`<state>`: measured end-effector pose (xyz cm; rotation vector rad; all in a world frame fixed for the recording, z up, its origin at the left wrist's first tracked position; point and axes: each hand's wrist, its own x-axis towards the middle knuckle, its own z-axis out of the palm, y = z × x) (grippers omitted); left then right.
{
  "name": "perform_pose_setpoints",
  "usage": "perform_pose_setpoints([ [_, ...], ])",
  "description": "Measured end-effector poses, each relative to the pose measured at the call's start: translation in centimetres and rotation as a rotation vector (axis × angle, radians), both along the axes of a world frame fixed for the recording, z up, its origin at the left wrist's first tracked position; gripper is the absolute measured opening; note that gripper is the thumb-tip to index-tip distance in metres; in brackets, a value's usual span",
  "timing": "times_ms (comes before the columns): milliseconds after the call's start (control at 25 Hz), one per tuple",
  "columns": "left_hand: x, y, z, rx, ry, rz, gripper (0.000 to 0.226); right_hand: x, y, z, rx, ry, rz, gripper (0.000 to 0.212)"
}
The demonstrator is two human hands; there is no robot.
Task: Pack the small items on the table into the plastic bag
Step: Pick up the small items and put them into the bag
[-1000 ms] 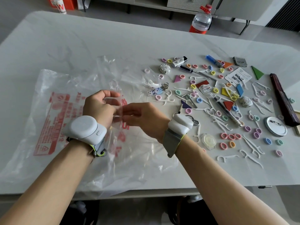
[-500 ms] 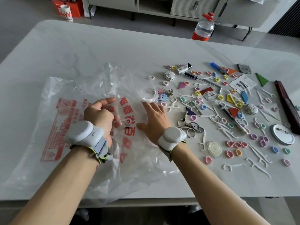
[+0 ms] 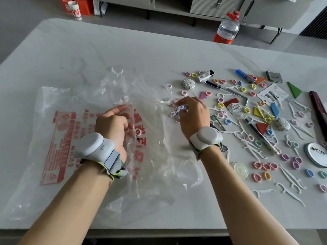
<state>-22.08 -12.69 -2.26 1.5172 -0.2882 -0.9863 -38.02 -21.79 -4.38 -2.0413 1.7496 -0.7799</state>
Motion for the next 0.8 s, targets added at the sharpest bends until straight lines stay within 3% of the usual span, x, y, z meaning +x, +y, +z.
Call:
perform_pose_setpoints([
  [120,0.0,-0.1,0.0,0.002,0.022,-0.002,0.050,-1.8,-1.4,-1.0,0.116,0.286,0.006,0.056],
  [200,-0.1,0.0,0.4,-0.008,0.050,-0.003,0.041,-1.6,-2.0,-1.3,0.165,0.344,0.017,0.050],
  [440,0.2,-0.4,0.3,-0.032,0.070,0.014,0.036,-0.8,-4.0,-0.8,0.203,0.402,-0.001,0.027],
  [800,0.2,-0.4,0.4,-0.010,0.058,0.005,0.033,-1.6,-3.6,-0.1,0.221,0.384,0.005,0.025],
])
